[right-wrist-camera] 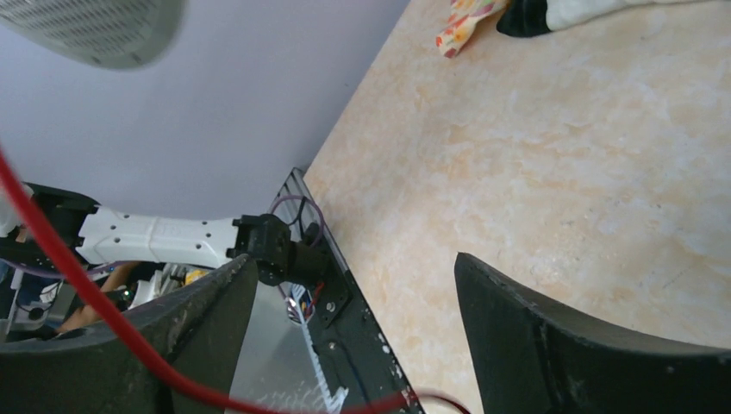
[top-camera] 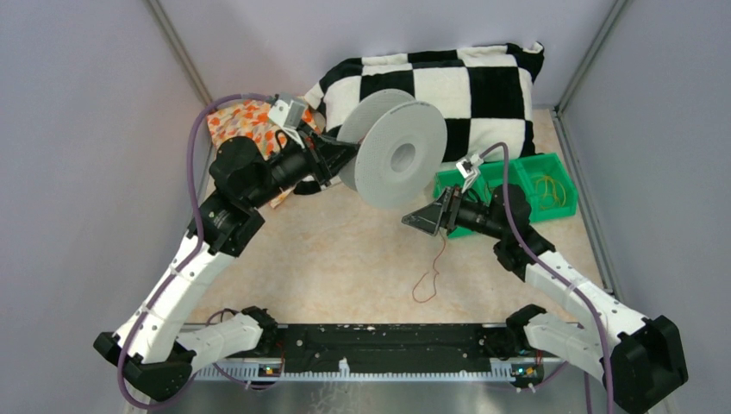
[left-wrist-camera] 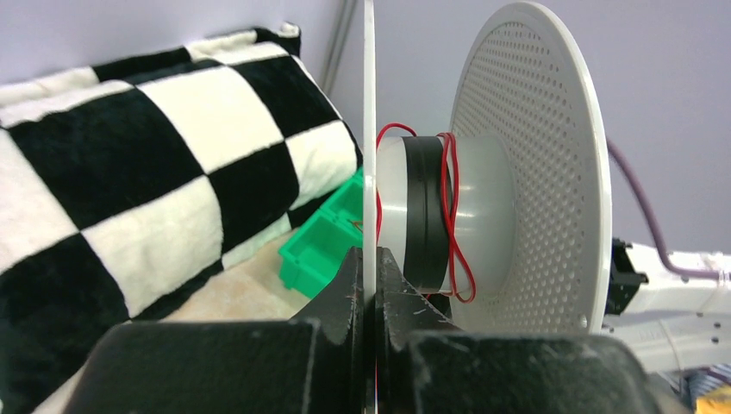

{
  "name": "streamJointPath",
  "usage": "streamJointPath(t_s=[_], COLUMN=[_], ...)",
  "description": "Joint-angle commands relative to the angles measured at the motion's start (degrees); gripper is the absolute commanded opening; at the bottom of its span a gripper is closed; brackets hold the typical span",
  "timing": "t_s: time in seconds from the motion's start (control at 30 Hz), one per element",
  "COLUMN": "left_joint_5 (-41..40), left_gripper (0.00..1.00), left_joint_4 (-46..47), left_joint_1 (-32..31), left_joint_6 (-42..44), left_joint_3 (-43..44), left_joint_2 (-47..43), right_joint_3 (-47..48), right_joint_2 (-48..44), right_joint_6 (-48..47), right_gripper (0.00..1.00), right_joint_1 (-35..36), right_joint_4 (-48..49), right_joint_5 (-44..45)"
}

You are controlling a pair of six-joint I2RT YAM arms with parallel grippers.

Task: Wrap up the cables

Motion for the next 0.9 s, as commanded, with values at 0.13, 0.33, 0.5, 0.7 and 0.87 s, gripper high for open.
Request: streamJointPath(t_s=[0.13,0.33,0.5,0.7,0.87], left_joint_5=[-6.94,-9.81,-9.86,-9.40,-9.15], left_gripper=[0.00,0.00,0.00,0.00,0.00], left_joint_4=[1.15,-0.56,-0.95,-1.11,-1.25], left_joint_1=[0.39,0.40,0.40,0.39,0.32], left_joint_6=[-1.15,0.71,1.26,1.32,1.15], left_joint_3=[10.11,14.46,15.27,16.18,16.47], left_joint_2=[0.01,0.70,0.95,1.14,1.33], right_joint_3=[4.39,4.48,3.92,3.16,2.99], right_joint_2=[2.59,3.38,3.31,3.84,5.11], right_joint_6=[-4.82,-4.83,-4.99,-4.86,-4.89], right_gripper=[0.89,0.89,0.90,0.83,0.82], right_joint_1=[-0.34,-0.35,-0.26,-0.28,-0.35], right_joint_4=[-2.11,-1.46,-1.31,-0.33,0.21], right_joint_5=[-0.32,-1.03,-0.63,-0.64,0.00])
